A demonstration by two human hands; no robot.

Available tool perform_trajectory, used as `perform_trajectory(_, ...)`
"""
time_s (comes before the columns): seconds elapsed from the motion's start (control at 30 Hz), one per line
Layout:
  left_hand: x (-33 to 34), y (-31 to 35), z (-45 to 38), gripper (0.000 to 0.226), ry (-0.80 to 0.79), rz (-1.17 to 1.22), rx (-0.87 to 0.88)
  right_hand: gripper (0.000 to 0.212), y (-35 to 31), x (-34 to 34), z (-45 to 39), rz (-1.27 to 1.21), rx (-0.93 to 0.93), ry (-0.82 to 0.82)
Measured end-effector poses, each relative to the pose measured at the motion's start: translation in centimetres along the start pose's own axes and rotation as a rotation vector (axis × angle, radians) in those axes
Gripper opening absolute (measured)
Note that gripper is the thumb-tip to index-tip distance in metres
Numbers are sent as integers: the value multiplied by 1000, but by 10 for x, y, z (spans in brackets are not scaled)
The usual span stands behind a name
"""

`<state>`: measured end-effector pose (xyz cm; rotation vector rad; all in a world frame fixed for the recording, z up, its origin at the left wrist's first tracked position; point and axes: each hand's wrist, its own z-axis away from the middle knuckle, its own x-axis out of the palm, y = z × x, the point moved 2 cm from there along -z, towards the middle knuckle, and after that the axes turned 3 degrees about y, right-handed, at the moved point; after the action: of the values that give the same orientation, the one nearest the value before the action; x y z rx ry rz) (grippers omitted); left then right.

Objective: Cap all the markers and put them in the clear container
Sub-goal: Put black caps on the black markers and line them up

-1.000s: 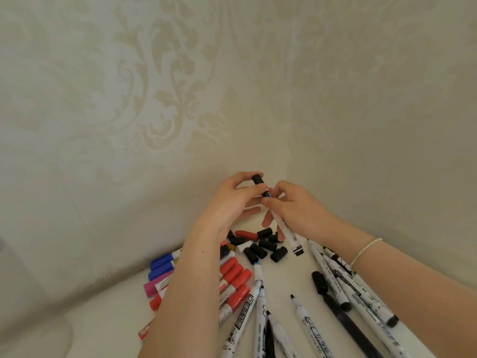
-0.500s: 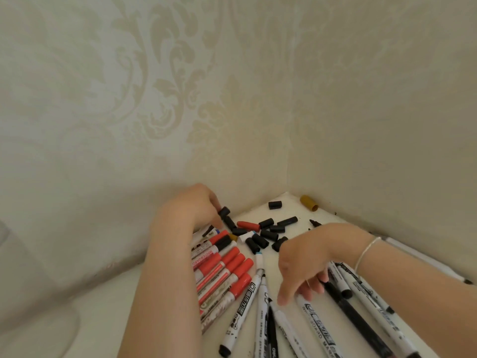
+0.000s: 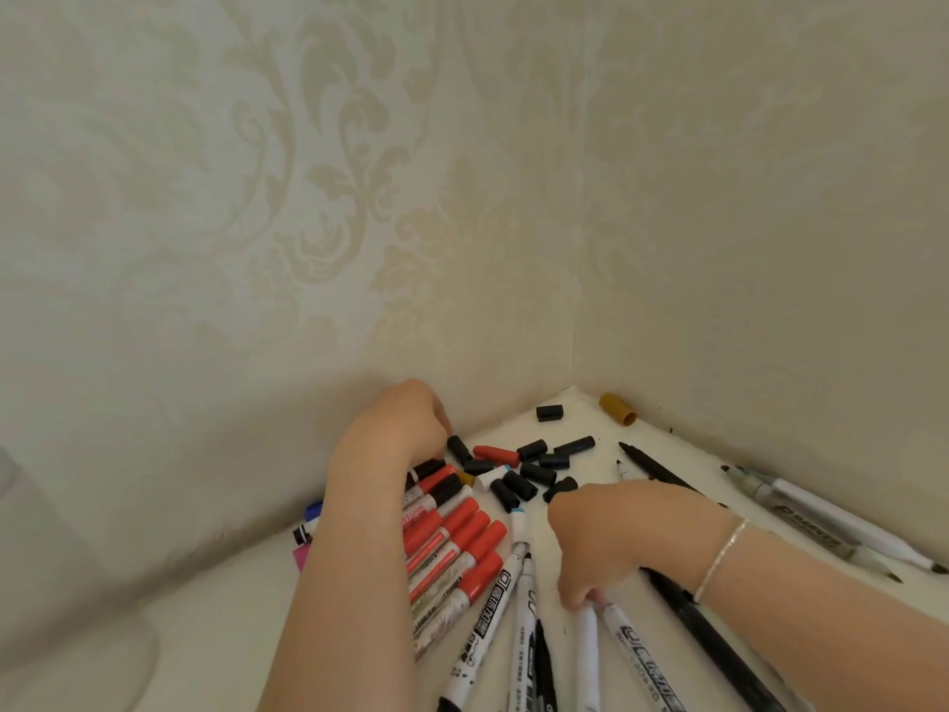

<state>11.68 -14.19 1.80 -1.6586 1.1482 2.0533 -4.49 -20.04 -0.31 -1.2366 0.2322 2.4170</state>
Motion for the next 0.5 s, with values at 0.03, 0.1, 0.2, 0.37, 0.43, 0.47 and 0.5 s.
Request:
perform_trajectory(0.03, 1, 4, -1, 24, 12, 28, 31, 13, 0, 0, 1, 2, 13, 10)
perform_trajectory(0.1, 7, 13, -2, 23, 12, 80, 81, 28, 2, 2, 2, -12, 36, -5)
perform_trajectory(0.2, 22, 28, -6, 21, -29, 95, 135, 41, 3, 4, 1, 22, 49, -4)
perform_trajectory(0.37, 42, 42, -6, 21, -148, 38, 189, 31, 2, 7, -3, 19, 47, 26)
perform_trajectory(0.43, 42, 41, -7, 21, -140, 43, 195, 31, 5, 6, -5, -24, 62, 110)
perform_trajectory(0.47, 42, 41, -8, 20, -128, 50, 197, 28, 8, 3, -6, -56, 63, 174)
perform_trajectory(0.5, 41, 40, -8, 19, -116, 55, 199, 29, 12, 1, -5, -102, 69, 219)
